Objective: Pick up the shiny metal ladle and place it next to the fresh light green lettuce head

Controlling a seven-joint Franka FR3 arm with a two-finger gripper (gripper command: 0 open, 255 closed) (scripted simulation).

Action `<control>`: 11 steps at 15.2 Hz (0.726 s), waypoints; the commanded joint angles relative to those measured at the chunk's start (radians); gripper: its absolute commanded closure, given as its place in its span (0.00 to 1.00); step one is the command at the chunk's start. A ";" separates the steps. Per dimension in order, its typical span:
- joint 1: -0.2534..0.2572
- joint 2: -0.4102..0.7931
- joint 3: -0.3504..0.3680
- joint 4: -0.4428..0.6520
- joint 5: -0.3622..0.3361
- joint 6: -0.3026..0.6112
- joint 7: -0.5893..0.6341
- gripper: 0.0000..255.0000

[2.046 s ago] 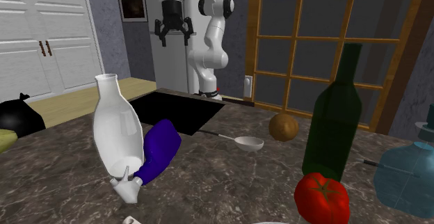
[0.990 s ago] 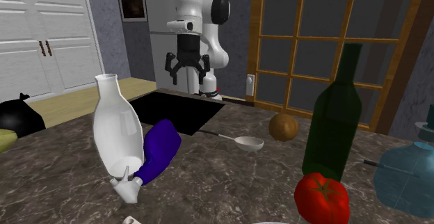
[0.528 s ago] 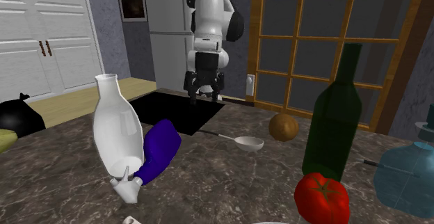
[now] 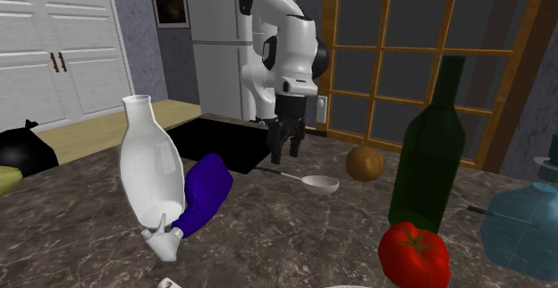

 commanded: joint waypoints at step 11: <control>0.009 0.088 -0.013 0.004 -0.056 0.079 0.033 0.00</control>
